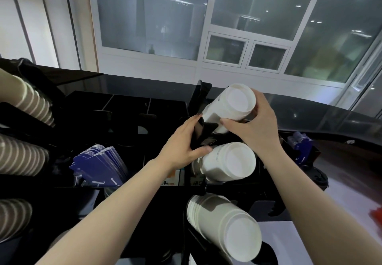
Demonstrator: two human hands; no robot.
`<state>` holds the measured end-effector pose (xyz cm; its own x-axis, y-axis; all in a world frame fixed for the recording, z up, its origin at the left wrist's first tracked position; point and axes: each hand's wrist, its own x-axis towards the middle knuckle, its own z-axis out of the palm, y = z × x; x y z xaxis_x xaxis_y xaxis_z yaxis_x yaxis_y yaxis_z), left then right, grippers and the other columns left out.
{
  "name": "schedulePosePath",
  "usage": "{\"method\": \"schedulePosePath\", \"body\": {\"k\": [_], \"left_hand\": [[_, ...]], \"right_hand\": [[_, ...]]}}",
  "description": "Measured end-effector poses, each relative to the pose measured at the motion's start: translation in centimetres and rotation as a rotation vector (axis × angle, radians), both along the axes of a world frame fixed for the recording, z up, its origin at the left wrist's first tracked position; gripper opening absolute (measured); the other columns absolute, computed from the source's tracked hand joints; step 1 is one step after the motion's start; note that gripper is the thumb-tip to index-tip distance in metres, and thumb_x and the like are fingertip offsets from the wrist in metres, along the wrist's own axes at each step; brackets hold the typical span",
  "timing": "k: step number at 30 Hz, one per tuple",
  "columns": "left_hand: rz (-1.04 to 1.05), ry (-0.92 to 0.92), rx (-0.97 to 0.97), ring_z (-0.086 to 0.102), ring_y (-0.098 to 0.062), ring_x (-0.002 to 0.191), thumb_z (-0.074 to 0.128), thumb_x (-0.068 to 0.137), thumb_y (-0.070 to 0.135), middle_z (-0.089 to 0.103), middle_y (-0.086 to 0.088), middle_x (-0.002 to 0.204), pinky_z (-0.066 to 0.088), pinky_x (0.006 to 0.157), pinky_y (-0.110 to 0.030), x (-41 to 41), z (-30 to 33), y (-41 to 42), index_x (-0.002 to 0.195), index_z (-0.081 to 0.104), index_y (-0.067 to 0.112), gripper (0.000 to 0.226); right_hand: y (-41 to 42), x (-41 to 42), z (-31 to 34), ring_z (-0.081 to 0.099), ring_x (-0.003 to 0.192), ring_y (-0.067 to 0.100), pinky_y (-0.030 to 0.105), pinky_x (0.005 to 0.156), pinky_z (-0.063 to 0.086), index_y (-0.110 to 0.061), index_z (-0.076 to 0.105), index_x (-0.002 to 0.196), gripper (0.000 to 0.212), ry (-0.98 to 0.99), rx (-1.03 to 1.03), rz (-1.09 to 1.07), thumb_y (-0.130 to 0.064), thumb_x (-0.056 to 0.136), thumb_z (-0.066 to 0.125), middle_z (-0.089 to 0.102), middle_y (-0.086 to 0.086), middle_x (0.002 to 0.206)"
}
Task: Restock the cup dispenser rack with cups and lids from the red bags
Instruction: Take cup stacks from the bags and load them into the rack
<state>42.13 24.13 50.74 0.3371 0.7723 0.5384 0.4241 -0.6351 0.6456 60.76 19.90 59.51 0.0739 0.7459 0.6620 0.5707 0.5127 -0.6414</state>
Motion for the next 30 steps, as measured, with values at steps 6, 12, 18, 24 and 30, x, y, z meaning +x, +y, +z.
{"method": "schedulePosePath", "body": {"k": [6, 12, 18, 24, 30], "left_hand": [[-0.004, -0.025, -0.035, 0.034, -0.012, 0.137, 0.052, 0.076, 0.055, 0.037, 0.005, 0.150, 0.033, 0.110, -0.044, 0.1, 0.5, -0.3, 0.147, 0.031, 0.020, 0.083], [-0.239, -0.246, -0.131, 0.036, -0.017, 0.139, 0.029, 0.092, 0.065, 0.040, -0.005, 0.149, 0.028, 0.115, -0.046, -0.6, 1.0, -0.9, 0.150, 0.025, 0.010, 0.080], [-0.039, -0.530, -0.086, 0.056, -0.006, 0.119, 0.047, 0.091, 0.022, 0.063, 0.011, 0.124, 0.046, 0.100, -0.029, -0.2, 3.0, -1.1, 0.130, 0.055, 0.024, 0.040], [-0.031, -0.528, -0.078, 0.062, 0.001, 0.104, 0.052, 0.093, 0.021, 0.069, 0.018, 0.107, 0.046, 0.082, -0.011, -0.2, 5.7, -3.3, 0.110, 0.065, 0.035, 0.025], [-0.112, -0.526, -0.026, 0.065, -0.004, 0.102, 0.054, 0.092, 0.017, 0.071, 0.014, 0.107, 0.048, 0.085, -0.015, 0.1, 6.8, -7.8, 0.110, 0.065, 0.032, 0.026]], "right_hand": [[0.1, 0.0, 0.1, 0.050, 0.097, -0.018, 0.001, 0.075, 0.041, -0.023, 0.050, 0.124, 0.076, 0.000, 0.015, 0.012, -0.027, 0.058, 0.089, 0.055, -0.026, 0.107], [-0.6, 0.7, 1.1, 0.055, 0.103, -0.007, 0.012, 0.077, 0.049, -0.029, 0.050, 0.119, 0.069, 0.132, 0.047, 0.087, -0.021, 0.061, 0.087, 0.056, -0.026, 0.109], [-1.5, 0.4, 2.8, 0.056, 0.103, -0.006, 0.017, 0.081, 0.053, -0.033, 0.047, 0.118, 0.066, 0.195, 0.028, 0.177, -0.022, 0.065, 0.084, 0.055, -0.022, 0.112], [-3.1, 0.2, 3.2, 0.055, 0.113, 0.005, 0.018, 0.080, 0.052, -0.026, 0.045, 0.121, 0.067, 0.297, 0.071, 0.262, -0.013, 0.067, 0.083, 0.053, -0.002, 0.124], [-6.3, -0.7, 3.6, 0.044, 0.126, 0.013, 0.026, 0.088, 0.051, -0.023, 0.035, 0.130, 0.080, 0.217, 0.209, 0.332, -0.013, 0.066, 0.082, 0.040, -0.001, 0.133]]}}
